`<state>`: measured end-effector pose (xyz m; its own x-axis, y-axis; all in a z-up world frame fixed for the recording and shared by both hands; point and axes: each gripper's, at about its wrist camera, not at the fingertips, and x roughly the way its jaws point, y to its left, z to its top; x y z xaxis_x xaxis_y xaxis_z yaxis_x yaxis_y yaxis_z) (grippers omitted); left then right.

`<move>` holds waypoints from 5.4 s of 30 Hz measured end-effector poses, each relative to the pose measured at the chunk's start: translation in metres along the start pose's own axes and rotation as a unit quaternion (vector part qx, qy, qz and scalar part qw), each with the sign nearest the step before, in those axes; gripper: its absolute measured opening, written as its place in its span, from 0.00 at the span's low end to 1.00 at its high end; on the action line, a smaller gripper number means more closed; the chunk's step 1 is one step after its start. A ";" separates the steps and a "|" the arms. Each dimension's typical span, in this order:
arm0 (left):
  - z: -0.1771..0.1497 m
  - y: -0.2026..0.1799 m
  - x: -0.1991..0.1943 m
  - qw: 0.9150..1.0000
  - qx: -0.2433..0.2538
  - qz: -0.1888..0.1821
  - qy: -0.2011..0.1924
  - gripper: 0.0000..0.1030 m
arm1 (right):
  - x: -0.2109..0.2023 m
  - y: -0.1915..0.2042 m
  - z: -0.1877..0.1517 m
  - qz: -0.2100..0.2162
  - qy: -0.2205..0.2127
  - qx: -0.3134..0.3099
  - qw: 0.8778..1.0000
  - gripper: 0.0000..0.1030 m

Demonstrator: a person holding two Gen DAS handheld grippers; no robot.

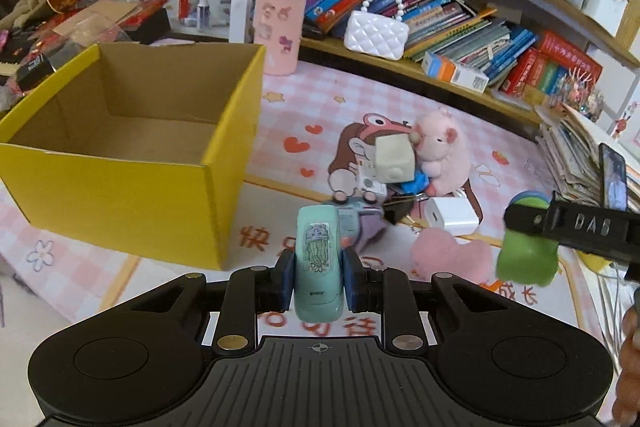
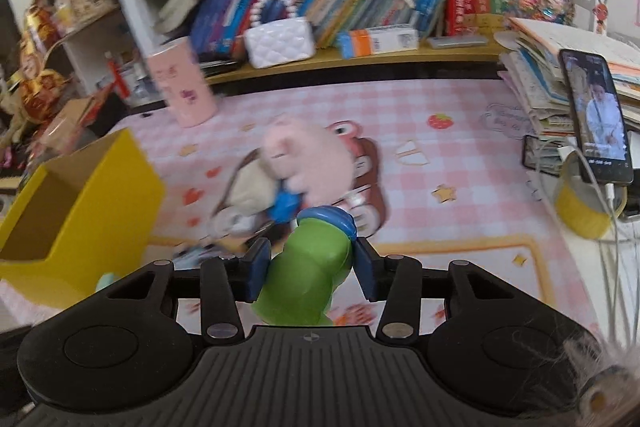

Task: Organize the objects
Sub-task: 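Grasp the mint-green toy phone with the left tool while the right tool grasps the green bottle toy, then carry the mint-green phone and green bottle toy over the yellow box with both tools, then open both tools to drop the phone and bottle toy into the box, then move both tools back toward the remaining toys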

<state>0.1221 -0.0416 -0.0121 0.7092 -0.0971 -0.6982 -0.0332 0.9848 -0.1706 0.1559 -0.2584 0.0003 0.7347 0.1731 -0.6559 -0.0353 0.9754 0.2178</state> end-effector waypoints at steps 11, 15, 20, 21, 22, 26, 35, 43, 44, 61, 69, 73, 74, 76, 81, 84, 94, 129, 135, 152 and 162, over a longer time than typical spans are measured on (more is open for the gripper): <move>-0.012 0.089 -0.045 1.000 0.018 -0.021 -0.010 0.22 | -0.026 0.123 -0.062 0.015 0.012 -0.033 0.999 0.41; -0.021 0.121 -0.060 0.999 0.028 -0.024 -0.012 0.22 | -0.034 0.161 -0.086 0.017 0.018 -0.039 0.999 0.41; -0.029 0.158 -0.074 0.999 0.040 -0.028 -0.007 0.22 | -0.047 0.197 -0.111 0.014 0.004 -0.025 1.000 0.41; -0.031 0.163 -0.075 0.999 0.040 -0.030 -0.006 0.22 | -0.048 0.204 -0.115 0.014 0.004 -0.024 1.000 0.41; -0.032 0.169 -0.078 0.999 0.040 -0.030 -0.006 0.22 | -0.049 0.210 -0.118 0.015 0.003 -0.022 1.000 0.41; -0.034 0.189 -0.092 0.999 0.037 -0.027 -0.019 0.22 | -0.050 0.231 -0.125 0.019 0.008 -0.023 1.000 0.41; -0.035 0.215 -0.102 0.998 0.030 -0.032 -0.036 0.22 | -0.051 0.266 -0.133 0.025 0.011 -0.055 0.998 0.41; -0.032 0.223 -0.102 0.998 0.028 -0.037 -0.041 0.22 | -0.051 0.278 -0.131 0.022 0.008 -0.066 0.998 0.41; -0.032 0.223 -0.103 0.998 0.028 -0.038 -0.041 0.22 | -0.051 0.278 -0.131 0.022 0.008 -0.066 0.998 0.41; -0.029 0.223 -0.101 0.998 0.032 -0.036 -0.036 0.22 | -0.045 0.282 -0.125 0.026 0.022 -0.064 0.997 0.41; -0.022 0.220 -0.091 0.999 0.029 -0.030 -0.030 0.22 | -0.032 0.282 -0.117 0.034 0.026 -0.063 0.997 0.41; -0.007 0.220 -0.093 0.998 0.031 -0.027 -0.056 0.22 | -0.029 0.283 -0.102 0.046 0.005 -0.064 0.997 0.41; -0.001 0.220 -0.094 0.997 0.030 -0.028 -0.063 0.22 | -0.028 0.284 -0.096 0.050 -0.003 -0.063 0.997 0.41; 0.017 0.220 -0.093 0.996 0.026 -0.026 -0.085 0.22 | -0.027 0.285 -0.082 0.056 -0.022 -0.063 0.996 0.41; 0.058 0.218 -0.083 0.991 0.029 -0.011 -0.131 0.22 | -0.015 0.291 -0.034 0.066 -0.077 -0.076 0.992 0.41; 0.073 0.217 -0.066 0.992 0.018 -0.002 -0.128 0.22 | 0.002 0.292 -0.012 0.064 -0.089 -0.088 0.990 0.41; 0.088 0.213 -0.002 0.996 -0.005 0.045 -0.079 0.22 | 0.080 0.295 0.007 0.070 -0.047 -0.158 0.984 0.41; 0.102 0.199 0.008 0.994 0.005 0.061 -0.091 0.55 | 0.114 0.270 0.031 0.082 -0.026 -0.180 0.980 0.62; 0.090 0.202 -0.033 0.990 0.004 0.052 -0.133 0.69 | 0.064 0.269 0.019 0.052 -0.079 -0.141 0.985 0.68; 0.005 0.229 -0.081 0.995 -0.005 0.062 -0.075 0.72 | -0.003 0.277 -0.079 -0.006 -0.046 -0.136 0.990 0.69; -0.035 0.216 -0.091 0.997 0.032 0.055 -0.046 0.75 | -0.029 0.264 -0.127 -0.043 -0.022 -0.122 0.991 0.73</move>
<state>0.0259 0.1745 -0.0094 0.7656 0.0223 -0.6429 -0.0712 0.9962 -0.0503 0.0391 0.0110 -0.0151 0.7707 0.0872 -0.6312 -0.1307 0.9912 -0.0227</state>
